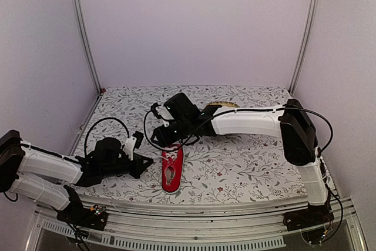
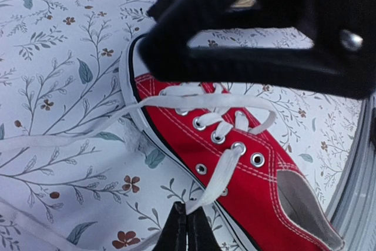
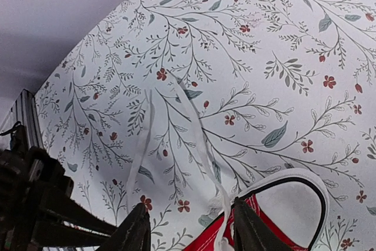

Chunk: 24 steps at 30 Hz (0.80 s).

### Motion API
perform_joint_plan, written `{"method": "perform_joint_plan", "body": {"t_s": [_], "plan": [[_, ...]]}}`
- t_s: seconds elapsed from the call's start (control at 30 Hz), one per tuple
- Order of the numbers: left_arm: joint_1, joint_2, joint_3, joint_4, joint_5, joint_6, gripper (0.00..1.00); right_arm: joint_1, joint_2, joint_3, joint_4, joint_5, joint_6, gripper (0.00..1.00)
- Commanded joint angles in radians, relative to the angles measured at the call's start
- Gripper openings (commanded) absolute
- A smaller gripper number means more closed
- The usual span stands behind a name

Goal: Tie the shoes

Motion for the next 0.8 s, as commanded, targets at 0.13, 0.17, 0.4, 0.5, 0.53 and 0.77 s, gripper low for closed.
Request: {"method": "perform_joint_plan", "body": {"t_s": [0.13,0.17,0.4,0.5,0.53,0.77], "plan": [[-0.093,-0.016,-0.033,-0.002,-0.063,-0.105,0.0,-0.01,0.207,0.174,-0.106,-0.06,-0.149,0.46],[-0.099,-0.015,-0.042,0.008,-0.069,-0.117,0.0,-0.01,0.221,0.186,-0.107,-0.065,-0.161,0.47],[-0.122,-0.024,-0.075,0.03,-0.108,-0.182,0.0,-0.01,0.314,0.286,-0.174,-0.056,-0.33,0.49],[-0.133,-0.026,-0.066,0.015,-0.108,-0.193,0.0,-0.007,0.329,0.298,-0.206,-0.055,-0.414,0.5],[-0.137,-0.028,-0.063,0.007,-0.111,-0.195,0.0,-0.006,0.33,0.298,-0.215,-0.045,-0.454,0.51],[-0.149,-0.046,-0.058,-0.003,-0.141,-0.226,0.0,0.003,0.343,0.298,-0.275,0.053,-0.606,0.49]]}}
